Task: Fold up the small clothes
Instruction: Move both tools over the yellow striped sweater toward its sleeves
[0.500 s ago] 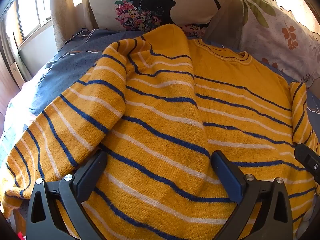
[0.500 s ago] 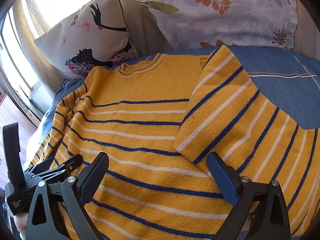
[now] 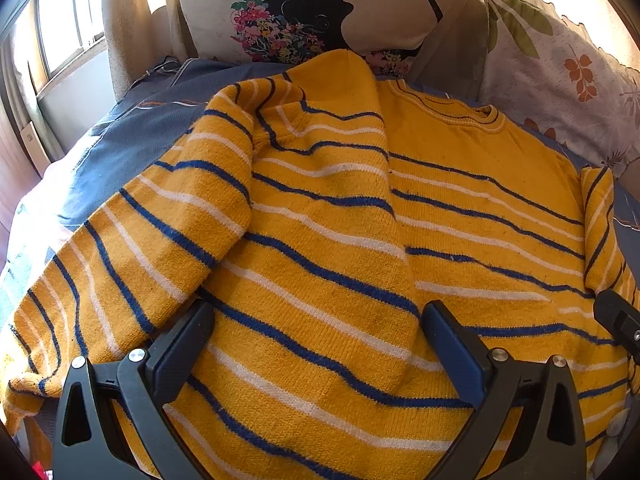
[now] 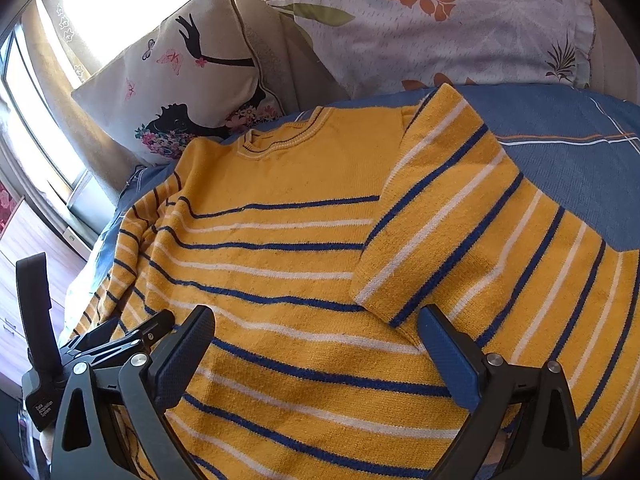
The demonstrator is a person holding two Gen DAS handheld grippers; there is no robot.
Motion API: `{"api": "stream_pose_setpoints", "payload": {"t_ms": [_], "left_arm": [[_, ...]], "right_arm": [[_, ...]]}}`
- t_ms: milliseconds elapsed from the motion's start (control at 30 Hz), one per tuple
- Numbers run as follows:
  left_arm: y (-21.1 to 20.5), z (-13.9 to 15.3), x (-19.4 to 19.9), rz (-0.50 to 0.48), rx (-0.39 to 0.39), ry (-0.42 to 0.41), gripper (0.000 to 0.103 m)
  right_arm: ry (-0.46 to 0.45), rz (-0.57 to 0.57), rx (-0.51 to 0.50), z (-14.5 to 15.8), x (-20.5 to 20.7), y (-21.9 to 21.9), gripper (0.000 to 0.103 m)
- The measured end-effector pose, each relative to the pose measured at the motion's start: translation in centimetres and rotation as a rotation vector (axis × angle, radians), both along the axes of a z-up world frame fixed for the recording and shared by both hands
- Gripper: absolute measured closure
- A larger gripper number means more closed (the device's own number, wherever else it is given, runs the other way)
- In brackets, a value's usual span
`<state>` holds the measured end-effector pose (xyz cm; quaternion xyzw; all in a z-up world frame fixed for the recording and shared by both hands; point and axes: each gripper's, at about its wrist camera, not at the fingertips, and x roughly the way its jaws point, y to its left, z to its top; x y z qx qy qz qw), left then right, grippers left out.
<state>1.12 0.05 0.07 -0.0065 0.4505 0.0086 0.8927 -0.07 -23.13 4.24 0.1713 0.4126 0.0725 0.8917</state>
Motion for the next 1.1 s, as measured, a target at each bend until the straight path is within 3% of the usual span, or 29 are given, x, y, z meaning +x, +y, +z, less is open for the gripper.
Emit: {"api": "stream_pose_setpoints", "payload": {"t_ms": [133,400,533,633,733,767,833,900,1100], "left_arm": [[0.0,0.0,-0.1,-0.001,0.002,0.001,0.0],[-0.5,-0.1,0.0,0.02,0.026,0.002,0.0],[-0.5,-0.1,-0.2,0.023,0.021,0.001,0.0],[-0.5,0.0,-0.5,0.024,0.019,-0.005,0.0],[0.0,0.2,-0.8,0.023,-0.006,-0.019,0.002],[0.2,0.3,-1.0,0.025,-0.016,-0.025,0.004],[0.4,1.0,-1.5,0.014,-0.034,-0.027,0.023],[0.5,2.2,-2.2,-0.037,-0.076,-0.032,0.029],[0.9,8.3,-3.7,-0.166,-0.121,-0.147,0.029]], "right_arm": [[0.005,0.008,0.028,-0.1,0.2,-0.2,0.0],[-0.019,0.029,0.206,0.0,0.6,-2.1,0.0],[0.011,0.046,0.131,0.1,0.8,-1.4,0.0],[0.116,0.077,-0.009,-0.1,1.6,0.1,0.0],[0.157,0.097,-0.091,0.1,1.7,0.9,0.005],[0.142,0.097,-0.09,0.3,1.6,0.8,0.012],[0.125,0.093,-0.053,1.1,1.2,0.1,0.017],[0.076,0.075,-0.007,2.2,0.4,-1.0,0.017],[0.002,0.047,-0.037,6.1,-1.3,-4.5,0.017]]}}
